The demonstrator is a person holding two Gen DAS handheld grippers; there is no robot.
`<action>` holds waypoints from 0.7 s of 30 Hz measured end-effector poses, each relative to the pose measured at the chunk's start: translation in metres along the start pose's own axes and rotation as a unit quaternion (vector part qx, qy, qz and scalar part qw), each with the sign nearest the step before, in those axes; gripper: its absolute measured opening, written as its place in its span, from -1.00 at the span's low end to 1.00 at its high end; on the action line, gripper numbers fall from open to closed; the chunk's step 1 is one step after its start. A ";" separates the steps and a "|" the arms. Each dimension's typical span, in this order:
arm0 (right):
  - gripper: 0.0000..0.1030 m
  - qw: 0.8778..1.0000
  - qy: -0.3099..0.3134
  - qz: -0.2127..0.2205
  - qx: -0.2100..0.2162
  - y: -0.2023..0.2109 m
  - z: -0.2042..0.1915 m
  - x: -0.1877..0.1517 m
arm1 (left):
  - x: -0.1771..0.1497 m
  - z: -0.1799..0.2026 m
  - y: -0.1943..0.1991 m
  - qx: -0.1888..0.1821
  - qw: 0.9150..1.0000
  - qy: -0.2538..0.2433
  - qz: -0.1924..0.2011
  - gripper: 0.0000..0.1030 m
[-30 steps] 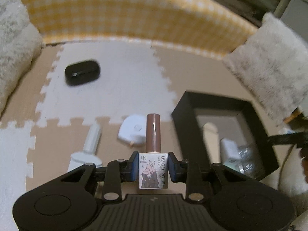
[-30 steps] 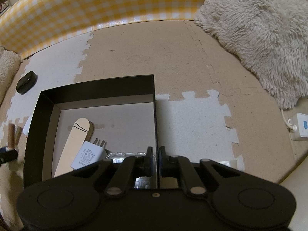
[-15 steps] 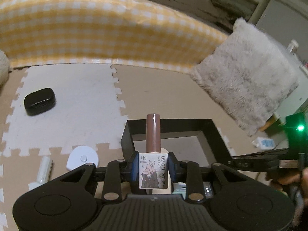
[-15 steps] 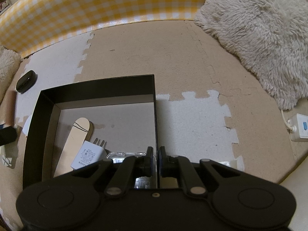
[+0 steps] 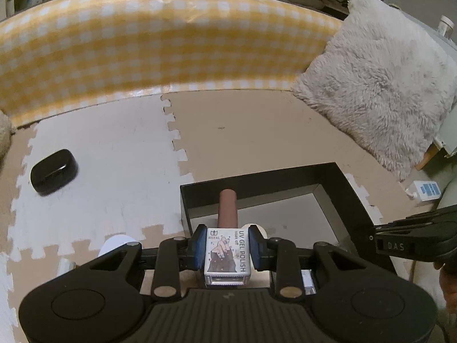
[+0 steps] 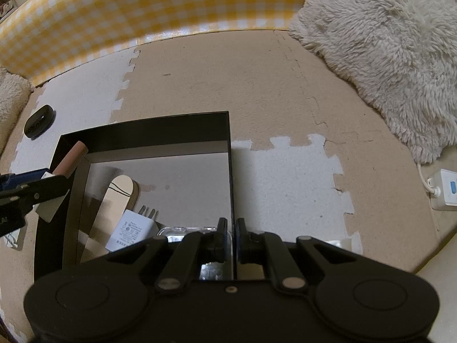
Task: Organize rigid objects
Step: 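Carry the polish bottle into the black box and release it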
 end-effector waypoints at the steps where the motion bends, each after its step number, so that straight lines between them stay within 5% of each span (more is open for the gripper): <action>1: -0.88 1.000 0.000 0.000 0.000 0.000 0.000 0.000 | 0.001 0.000 -0.001 0.002 1.000 0.000 0.001 -0.37; 9: -0.88 1.000 -0.001 0.000 0.000 0.000 0.000 0.000 | -0.002 0.000 -0.012 -0.006 0.999 0.032 -0.014 -0.37; 21: -0.86 1.000 0.003 -0.001 0.001 -0.002 -0.002 0.001 | -0.006 0.004 -0.012 0.021 1.000 -0.003 -0.003 -0.32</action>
Point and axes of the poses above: each gripper's, at about its wrist camera, not at the fingertips, and y roughly against the way its jaws point, z to its right, x to its top, the point moved 3 cm from there along -y, roughly the way its jaws point, and after that the axes turned 8 degrees about y, right-handed, at the moved point
